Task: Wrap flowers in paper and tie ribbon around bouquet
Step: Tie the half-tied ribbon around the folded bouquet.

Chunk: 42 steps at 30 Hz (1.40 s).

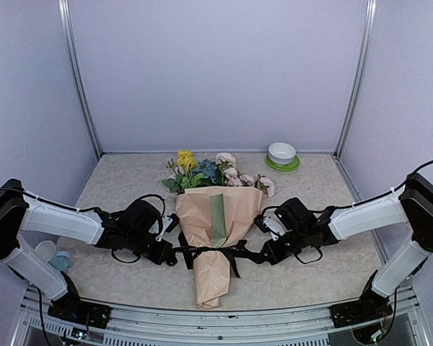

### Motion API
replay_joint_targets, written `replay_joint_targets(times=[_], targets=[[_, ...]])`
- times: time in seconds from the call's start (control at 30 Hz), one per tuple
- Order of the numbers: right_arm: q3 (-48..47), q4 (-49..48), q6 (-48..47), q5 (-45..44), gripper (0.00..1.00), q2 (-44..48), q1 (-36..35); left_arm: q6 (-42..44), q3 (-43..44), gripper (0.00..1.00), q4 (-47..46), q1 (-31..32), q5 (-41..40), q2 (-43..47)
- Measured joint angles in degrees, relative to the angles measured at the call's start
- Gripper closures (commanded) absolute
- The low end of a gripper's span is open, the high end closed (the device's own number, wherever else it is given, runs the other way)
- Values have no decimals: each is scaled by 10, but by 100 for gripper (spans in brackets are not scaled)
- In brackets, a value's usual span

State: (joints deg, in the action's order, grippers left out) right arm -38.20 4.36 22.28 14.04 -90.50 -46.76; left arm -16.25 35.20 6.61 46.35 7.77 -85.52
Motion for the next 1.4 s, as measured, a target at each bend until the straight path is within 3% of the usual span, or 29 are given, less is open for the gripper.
replay_joint_targets(times=[0.27, 0.73, 0.77, 0.83, 1.0, 1.1, 1.2, 1.27, 1.4], targets=[[46, -10, 78, -69, 100, 49, 19, -4, -1, 100, -5, -16, -3, 17], [119, -37, 134, -60, 100, 117, 48, -27, -31, 100, -46, -32, 44, 7], [120, -39, 134, -57, 96, 117, 49, -28, -31, 100, -47, -32, 45, 5], [120, -40, 130, -45, 76, 116, 51, -28, -32, 100, -48, -32, 48, 4], [87, -4, 104, -31, 50, 110, 47, -26, -32, 100, -48, -31, 49, 4], [42, 57, 94, -66, 45, 124, 37, -25, -32, 100, -47, -26, 48, 5], [-4, 96, 92, -115, 48, 152, 19, -25, -32, 100, -48, -19, 48, 5], [-32, 97, 82, -133, 47, 161, -16, -24, -32, 100, -48, -17, 48, 5], [-89, 73, 39, -126, 38, 128, -126, -24, -32, 100, -48, -15, 48, 5]])
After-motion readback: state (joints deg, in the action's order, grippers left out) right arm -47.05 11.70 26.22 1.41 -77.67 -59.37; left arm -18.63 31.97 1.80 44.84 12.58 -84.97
